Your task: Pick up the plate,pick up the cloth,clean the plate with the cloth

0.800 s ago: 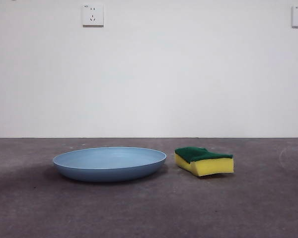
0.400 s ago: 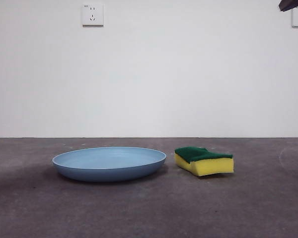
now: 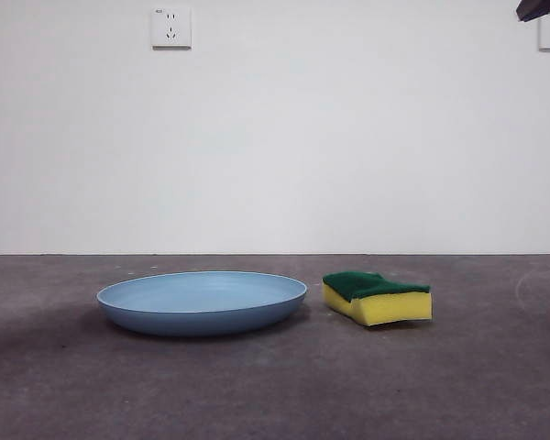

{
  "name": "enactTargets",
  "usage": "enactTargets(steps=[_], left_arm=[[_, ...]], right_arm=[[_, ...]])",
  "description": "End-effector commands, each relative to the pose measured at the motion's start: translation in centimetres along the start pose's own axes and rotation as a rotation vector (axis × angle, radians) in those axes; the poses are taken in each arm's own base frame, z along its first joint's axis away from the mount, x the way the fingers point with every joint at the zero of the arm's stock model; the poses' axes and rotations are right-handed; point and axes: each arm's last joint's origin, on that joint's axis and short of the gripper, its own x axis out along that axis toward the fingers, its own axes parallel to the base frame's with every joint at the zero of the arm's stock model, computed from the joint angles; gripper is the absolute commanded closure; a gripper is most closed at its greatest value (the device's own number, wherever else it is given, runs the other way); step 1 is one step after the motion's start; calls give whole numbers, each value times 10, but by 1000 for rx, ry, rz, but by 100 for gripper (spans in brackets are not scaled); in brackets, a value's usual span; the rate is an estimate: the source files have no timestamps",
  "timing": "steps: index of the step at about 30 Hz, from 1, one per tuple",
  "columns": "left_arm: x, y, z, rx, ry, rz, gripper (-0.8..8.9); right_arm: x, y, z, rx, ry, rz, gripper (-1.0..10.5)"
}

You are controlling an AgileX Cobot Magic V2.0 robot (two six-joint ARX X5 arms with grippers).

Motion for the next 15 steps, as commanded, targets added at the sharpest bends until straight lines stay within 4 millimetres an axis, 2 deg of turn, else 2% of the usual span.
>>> enactTargets(steps=[1, 10, 15], left_arm=[[-1, 0, -2, 36, -4, 3, 817], [-30, 14, -2, -24, -201, 46, 817], [-27, 27, -13, -61, -389, 151, 817]], right_arm=[[1, 0, -2, 11, 2, -3, 945], [1, 0, -2, 11, 2, -3, 945], [1, 0, -2, 11, 3, -3, 945]])
